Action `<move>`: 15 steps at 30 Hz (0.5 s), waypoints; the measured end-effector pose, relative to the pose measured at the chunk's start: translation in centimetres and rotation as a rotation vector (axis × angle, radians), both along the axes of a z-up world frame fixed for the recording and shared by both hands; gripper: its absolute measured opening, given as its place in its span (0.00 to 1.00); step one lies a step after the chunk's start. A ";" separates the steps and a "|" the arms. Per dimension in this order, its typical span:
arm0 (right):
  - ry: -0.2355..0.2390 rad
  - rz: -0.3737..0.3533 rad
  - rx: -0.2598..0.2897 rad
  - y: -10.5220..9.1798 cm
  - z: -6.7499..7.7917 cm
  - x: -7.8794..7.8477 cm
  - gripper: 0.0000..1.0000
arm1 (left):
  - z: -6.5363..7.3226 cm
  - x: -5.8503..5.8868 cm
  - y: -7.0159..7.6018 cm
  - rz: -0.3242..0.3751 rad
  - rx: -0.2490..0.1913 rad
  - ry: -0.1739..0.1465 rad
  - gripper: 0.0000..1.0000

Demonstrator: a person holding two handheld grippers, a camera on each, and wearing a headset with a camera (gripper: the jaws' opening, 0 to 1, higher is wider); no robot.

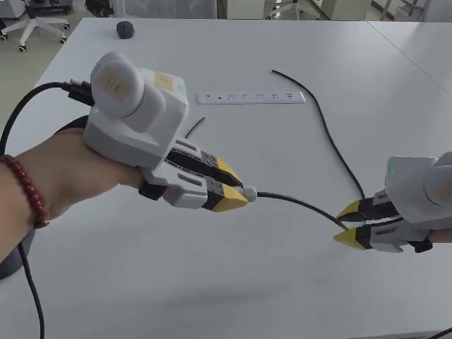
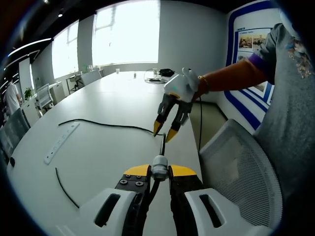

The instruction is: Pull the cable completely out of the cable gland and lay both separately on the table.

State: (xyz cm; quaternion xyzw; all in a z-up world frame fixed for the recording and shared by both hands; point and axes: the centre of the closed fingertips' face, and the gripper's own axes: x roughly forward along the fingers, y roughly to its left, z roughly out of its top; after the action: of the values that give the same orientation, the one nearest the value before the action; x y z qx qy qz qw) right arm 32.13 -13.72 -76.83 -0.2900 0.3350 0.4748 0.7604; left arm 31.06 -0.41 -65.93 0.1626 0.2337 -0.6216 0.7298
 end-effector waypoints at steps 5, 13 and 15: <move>0.004 -0.005 0.029 0.6 0.2 -0.2 0.36 | 0.0 0.0 -0.2 0.000 -0.004 0.001 0.15; -0.061 0.001 0.127 2.7 2.1 0.4 0.63 | 0.0 0.1 -0.3 0.006 -0.006 0.008 0.15; -0.069 0.011 0.152 3.3 2.7 0.3 0.67 | -0.1 0.1 -0.3 0.008 -0.005 0.009 0.15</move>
State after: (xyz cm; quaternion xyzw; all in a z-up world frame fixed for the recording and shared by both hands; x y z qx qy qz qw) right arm 32.44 -10.39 -74.10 -0.2493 0.2701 0.4927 0.7888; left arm 31.17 -0.71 -66.01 0.1569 0.2361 -0.6199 0.7317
